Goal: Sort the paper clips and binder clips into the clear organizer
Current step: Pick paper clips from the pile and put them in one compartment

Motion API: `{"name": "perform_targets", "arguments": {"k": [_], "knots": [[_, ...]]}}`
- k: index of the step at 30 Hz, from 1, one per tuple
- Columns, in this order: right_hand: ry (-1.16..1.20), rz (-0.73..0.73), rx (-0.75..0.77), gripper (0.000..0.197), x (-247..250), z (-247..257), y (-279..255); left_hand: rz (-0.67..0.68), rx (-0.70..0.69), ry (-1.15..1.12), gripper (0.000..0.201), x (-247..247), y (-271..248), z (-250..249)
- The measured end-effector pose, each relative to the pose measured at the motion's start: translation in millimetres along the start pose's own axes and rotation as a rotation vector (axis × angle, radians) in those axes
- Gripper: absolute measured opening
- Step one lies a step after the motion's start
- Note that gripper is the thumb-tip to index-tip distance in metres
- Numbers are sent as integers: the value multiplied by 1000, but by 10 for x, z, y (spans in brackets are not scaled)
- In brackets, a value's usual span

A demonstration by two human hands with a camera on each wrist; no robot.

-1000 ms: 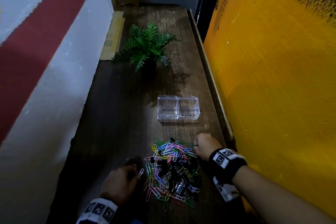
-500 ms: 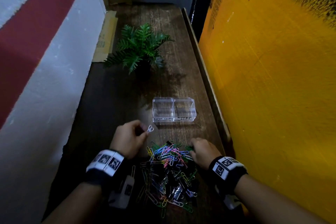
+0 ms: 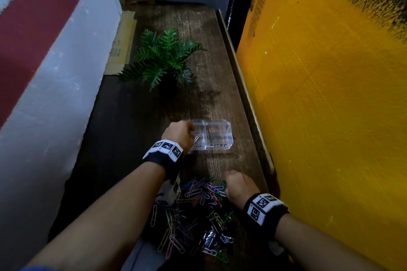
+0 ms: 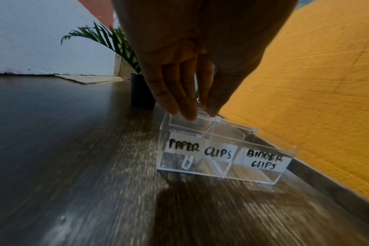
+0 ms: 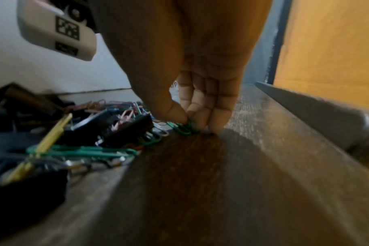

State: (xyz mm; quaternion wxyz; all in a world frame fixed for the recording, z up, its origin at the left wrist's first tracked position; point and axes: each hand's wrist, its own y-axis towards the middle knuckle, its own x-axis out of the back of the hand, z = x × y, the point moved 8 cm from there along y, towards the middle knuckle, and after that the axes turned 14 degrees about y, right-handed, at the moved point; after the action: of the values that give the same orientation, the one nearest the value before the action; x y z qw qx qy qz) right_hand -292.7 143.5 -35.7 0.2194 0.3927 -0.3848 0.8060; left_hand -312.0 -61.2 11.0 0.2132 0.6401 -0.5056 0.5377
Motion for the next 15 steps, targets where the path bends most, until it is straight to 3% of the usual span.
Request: {"name": "perform_targets", "arguments": {"k": [7,15], "knots": [[22,-22,32,15,-3,12,-60,-172,99,-211,17,49,-468,494],[7,24,-12,16,-27,-7,-2,-19,212,-107,27,-582,-1534,1174]]}}
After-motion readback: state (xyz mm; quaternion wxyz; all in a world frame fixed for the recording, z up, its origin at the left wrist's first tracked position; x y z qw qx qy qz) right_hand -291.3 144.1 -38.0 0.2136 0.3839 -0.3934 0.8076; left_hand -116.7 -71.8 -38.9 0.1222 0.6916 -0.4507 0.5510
